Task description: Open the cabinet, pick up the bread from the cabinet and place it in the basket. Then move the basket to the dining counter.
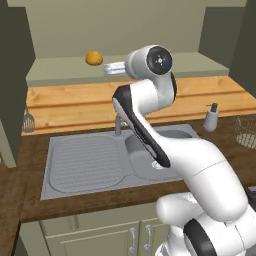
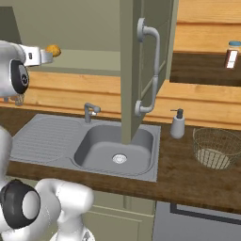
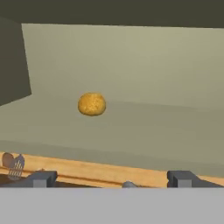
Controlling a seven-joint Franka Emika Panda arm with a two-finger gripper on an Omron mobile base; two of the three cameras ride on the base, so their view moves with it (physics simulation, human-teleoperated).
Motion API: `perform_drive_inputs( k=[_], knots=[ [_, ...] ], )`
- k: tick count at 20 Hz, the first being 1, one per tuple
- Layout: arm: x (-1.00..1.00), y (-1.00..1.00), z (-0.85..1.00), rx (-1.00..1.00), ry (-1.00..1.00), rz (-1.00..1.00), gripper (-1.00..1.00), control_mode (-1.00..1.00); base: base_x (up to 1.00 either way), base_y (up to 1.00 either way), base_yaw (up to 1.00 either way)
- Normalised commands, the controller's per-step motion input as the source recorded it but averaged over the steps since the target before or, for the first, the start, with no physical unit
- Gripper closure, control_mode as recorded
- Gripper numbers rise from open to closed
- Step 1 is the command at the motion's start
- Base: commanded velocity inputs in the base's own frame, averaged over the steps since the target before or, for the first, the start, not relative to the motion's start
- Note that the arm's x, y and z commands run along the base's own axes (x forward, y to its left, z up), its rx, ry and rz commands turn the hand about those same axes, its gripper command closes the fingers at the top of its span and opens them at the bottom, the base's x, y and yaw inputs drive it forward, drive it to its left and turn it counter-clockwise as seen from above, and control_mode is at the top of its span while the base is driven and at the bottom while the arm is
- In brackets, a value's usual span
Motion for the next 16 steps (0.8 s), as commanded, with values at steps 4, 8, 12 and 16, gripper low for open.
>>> perform_drive_inputs(
  k=[4, 8, 12, 16],
  knots=[
    [0.88, 0.13, 0.03, 0.03, 0.32, 0.01, -1.00, -1.00, 0.00, 0.00, 0.00],
    [0.63, 0.14, -0.16, 0.00, 0.07, 0.10, -1.00, -1.00, 0.00, 0.00, 0.00],
    [0.58, 0.13, -0.06, 0.00, 0.00, 0.08, -1.00, -1.00, 0.00, 0.00, 0.00],
    [0.60, 0.14, -0.02, 0.00, 0.00, 0.08, -1.00, -1.00, 0.00, 0.00, 0.00]
  ],
)
